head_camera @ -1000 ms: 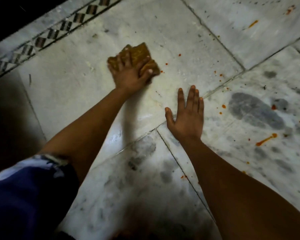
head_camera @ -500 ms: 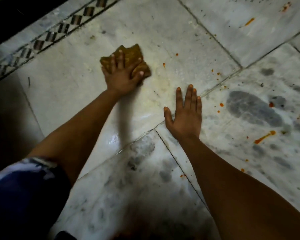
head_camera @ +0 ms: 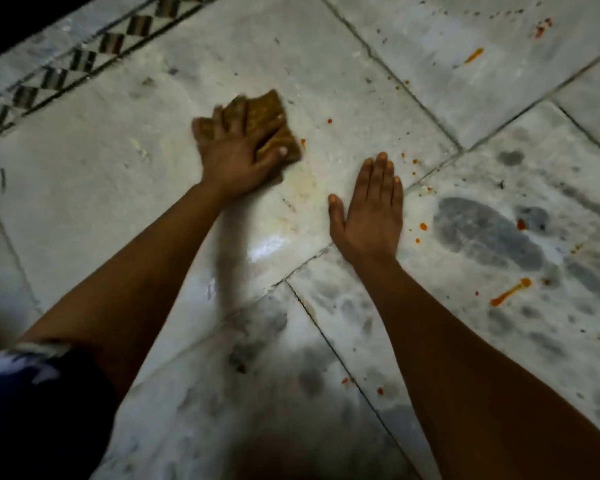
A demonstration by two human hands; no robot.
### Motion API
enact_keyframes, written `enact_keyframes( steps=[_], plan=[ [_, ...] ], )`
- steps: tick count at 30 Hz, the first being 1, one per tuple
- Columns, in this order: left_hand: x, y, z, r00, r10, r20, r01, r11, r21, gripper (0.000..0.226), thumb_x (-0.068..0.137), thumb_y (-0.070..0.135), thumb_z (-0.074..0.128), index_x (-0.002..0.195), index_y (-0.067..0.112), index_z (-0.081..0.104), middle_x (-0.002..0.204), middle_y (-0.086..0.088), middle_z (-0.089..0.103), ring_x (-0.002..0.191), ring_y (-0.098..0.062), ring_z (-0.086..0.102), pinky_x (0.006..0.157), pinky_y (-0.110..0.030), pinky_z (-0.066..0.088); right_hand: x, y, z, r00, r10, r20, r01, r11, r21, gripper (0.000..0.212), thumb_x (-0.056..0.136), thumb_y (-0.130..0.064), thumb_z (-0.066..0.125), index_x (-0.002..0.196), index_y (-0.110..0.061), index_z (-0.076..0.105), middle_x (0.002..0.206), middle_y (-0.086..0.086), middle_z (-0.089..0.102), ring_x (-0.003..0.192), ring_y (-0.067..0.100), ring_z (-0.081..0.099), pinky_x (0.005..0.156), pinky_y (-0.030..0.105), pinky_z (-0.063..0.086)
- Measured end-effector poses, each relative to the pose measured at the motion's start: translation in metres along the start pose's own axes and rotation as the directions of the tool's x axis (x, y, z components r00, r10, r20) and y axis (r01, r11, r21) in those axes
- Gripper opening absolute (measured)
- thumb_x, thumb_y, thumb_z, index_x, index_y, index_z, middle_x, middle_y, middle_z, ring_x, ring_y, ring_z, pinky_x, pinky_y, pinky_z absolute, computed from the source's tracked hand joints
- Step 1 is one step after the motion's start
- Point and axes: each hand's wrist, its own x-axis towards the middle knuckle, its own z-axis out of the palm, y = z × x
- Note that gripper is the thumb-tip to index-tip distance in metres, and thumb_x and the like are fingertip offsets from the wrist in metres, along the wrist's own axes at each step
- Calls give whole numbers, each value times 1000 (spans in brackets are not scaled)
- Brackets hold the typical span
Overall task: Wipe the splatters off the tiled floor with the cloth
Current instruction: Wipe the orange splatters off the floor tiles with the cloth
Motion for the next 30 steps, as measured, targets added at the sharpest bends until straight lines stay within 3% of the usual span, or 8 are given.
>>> enact_keyframes(
  steps=[4, 9, 17, 20, 22, 24, 26, 30],
  plan=[
    [25, 49, 3, 985, 168, 32, -169, 984, 55, 66, 78, 73, 16, 140, 51, 26, 159, -5, 6, 143, -41, 3, 109, -61, -7, 12, 8, 1, 998, 53, -46, -53, 999, 10, 71, 93, -44, 27, 145, 4, 23, 152, 24, 21, 142, 33, 19, 115, 39, 6],
    [-42, 12, 9, 908, 418, -22, -414, 905, 98, 57, 87, 66, 23, 141, 47, 27, 157, -6, 14, 143, -40, 10, 110, -60, 1, 12, 5, -4, 998, 58, -15, -57, 998, 27, 70, 90, -41, 30, 145, 3, 25, 153, 22, 22, 142, 32, 20, 116, 39, 8],
    [79, 58, 1, 991, 132, -1, -132, 991, 15, 60, 84, 68, 21, 141, 51, 24, 159, -3, 6, 143, -41, 0, 108, -61, -8, 15, 5, -6, 998, 67, 10, -67, 997, 37, 69, 89, -38, 35, 145, 1, 25, 153, 20, 22, 143, 31, 20, 117, 40, 14],
    [84, 83, 3, 956, 291, 26, -292, 954, 62, 65, 81, 69, 15, 141, 47, 29, 159, -5, 9, 143, -42, 3, 109, -64, -6, 15, 5, -7, 996, 79, 30, -80, 996, 38, 70, 89, -39, 35, 145, 0, 26, 153, 19, 22, 143, 30, 20, 117, 40, 14],
    [58, 70, 7, 883, 470, 6, -468, 879, 94, 60, 85, 66, 22, 141, 45, 31, 157, -7, 16, 142, -42, 9, 109, -64, -1, 17, 5, -8, 995, 86, 43, -88, 995, 38, 70, 88, -39, 36, 145, 0, 26, 154, 19, 22, 143, 29, 20, 116, 40, 14],
    [35, 41, 9, 848, 531, -5, -528, 844, 91, 57, 88, 66, 24, 140, 45, 30, 156, -6, 19, 142, -39, 11, 110, -61, 2, 17, 5, -8, 994, 94, 59, -97, 994, 43, 70, 88, -39, 37, 146, -1, 25, 154, 18, 20, 143, 28, 18, 116, 40, 14],
    [43, 16, 3, 885, 466, -4, -465, 884, 49, 58, 86, 68, 23, 140, 46, 29, 157, -4, 18, 143, -36, 11, 111, -57, 1, 17, 5, -7, 993, 93, 73, -96, 995, 41, 71, 88, -39, 36, 147, -1, 23, 155, 18, 19, 144, 28, 16, 117, 40, 13],
    [121, 22, -7, 987, 152, -51, -153, 988, -23, 59, 86, 66, 25, 141, 45, 28, 158, -3, 12, 143, -37, 7, 111, -59, -2, 16, 4, -9, 992, 95, 83, -97, 995, 20, 71, 88, -39, 35, 147, -1, 22, 155, 18, 18, 144, 27, 14, 117, 39, 13]
  ],
)
